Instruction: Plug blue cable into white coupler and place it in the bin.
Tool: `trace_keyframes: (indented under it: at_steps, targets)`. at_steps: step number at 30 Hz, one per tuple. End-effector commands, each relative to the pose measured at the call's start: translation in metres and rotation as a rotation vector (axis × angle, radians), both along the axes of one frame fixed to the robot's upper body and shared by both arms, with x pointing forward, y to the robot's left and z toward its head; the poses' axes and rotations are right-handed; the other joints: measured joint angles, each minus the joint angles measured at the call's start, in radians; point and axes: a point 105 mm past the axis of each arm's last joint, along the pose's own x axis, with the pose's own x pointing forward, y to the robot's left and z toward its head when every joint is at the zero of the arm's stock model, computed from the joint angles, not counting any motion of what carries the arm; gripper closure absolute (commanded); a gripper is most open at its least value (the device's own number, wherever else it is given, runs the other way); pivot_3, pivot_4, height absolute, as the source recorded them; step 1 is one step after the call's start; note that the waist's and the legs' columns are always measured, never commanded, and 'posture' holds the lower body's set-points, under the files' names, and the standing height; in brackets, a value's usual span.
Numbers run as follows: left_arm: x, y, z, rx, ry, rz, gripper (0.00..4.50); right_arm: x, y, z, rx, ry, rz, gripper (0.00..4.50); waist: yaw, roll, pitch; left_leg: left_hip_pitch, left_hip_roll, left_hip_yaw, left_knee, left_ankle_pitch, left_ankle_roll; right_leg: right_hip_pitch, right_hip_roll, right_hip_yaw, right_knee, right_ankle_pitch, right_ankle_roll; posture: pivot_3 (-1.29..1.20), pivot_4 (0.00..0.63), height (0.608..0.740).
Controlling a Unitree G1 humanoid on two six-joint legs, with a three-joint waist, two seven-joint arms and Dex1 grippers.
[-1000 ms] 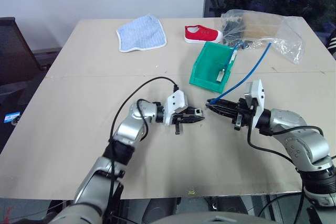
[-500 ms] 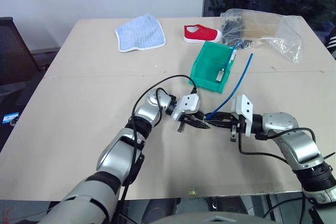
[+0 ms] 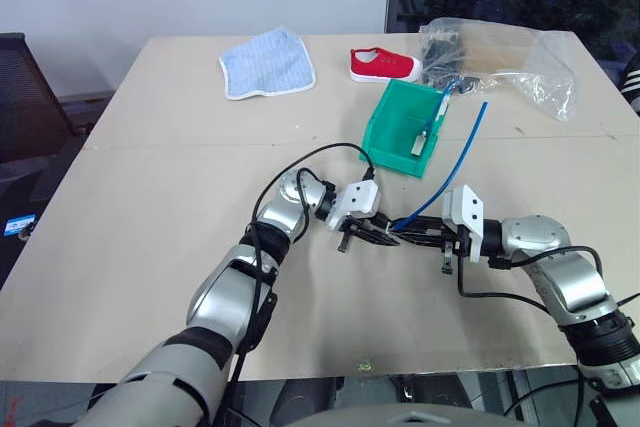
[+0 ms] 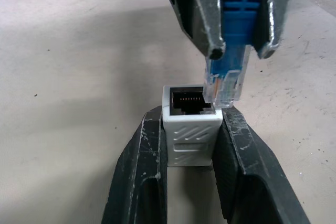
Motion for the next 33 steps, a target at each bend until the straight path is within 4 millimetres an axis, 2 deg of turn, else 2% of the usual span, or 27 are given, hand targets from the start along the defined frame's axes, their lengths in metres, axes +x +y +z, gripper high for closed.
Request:
trace_keyframes:
  at_steps: [1,6,12,18,26,30,33]
  targets:
    - [-0.010,-0.001,-0.010,0.038,0.013,-0.056,3.94,0.004,-0.004,-0.010,-0.040,0.023,-0.030,4.50,0.000,0.000,0.000,0.000,0.000,0.000,0.000,0.000,0.000,0.000,0.000,0.000,0.000,0.000,0.000,0.00,0.150,0.740]
    - [-0.010,-0.001,-0.011,0.040,0.011,-0.054,3.94,0.007,-0.006,-0.010,-0.051,0.031,-0.035,4.50,0.000,-0.001,-0.001,0.000,0.000,0.000,0.000,0.000,0.000,0.000,0.000,0.000,0.000,0.000,0.000,0.00,0.150,0.740]
    - [-0.008,-0.002,-0.009,0.034,0.010,-0.047,3.94,-0.002,-0.002,-0.021,-0.098,0.080,0.003,4.50,0.000,-0.001,-0.001,0.000,0.000,0.000,0.000,0.000,0.000,0.000,0.000,0.000,0.000,0.000,0.000,0.00,0.150,0.740]
    - [-0.008,-0.004,-0.006,0.026,0.012,-0.048,3.94,0.000,0.003,-0.034,-0.139,0.102,-0.016,4.50,-0.002,-0.003,-0.004,0.001,0.000,0.000,0.000,0.000,0.000,0.000,0.000,0.000,0.000,0.000,0.000,0.00,0.150,0.740]
    - [-0.007,-0.001,-0.006,0.037,0.011,-0.043,3.94,-0.008,0.009,-0.033,-0.128,0.169,0.036,4.50,-0.002,-0.006,-0.007,0.004,0.001,0.000,0.000,0.000,0.000,0.004,0.001,0.000,0.000,0.000,0.000,0.00,0.150,0.740]
    - [-0.005,-0.001,-0.005,0.036,0.009,-0.036,3.94,0.001,0.010,-0.043,-0.170,0.158,-0.014,4.50,-0.003,-0.006,-0.007,0.004,0.001,0.000,0.000,0.000,0.000,0.004,0.001,0.000,0.000,0.000,0.000,0.00,0.150,0.740]
    - [-0.004,-0.002,-0.003,0.030,0.011,-0.031,3.94,-0.002,0.007,-0.064,-0.254,0.219,-0.022,4.50,-0.007,-0.007,-0.008,0.006,0.001,0.000,0.000,0.000,0.000,0.005,0.001,0.001,0.001,0.000,0.000,0.00,0.150,0.740]
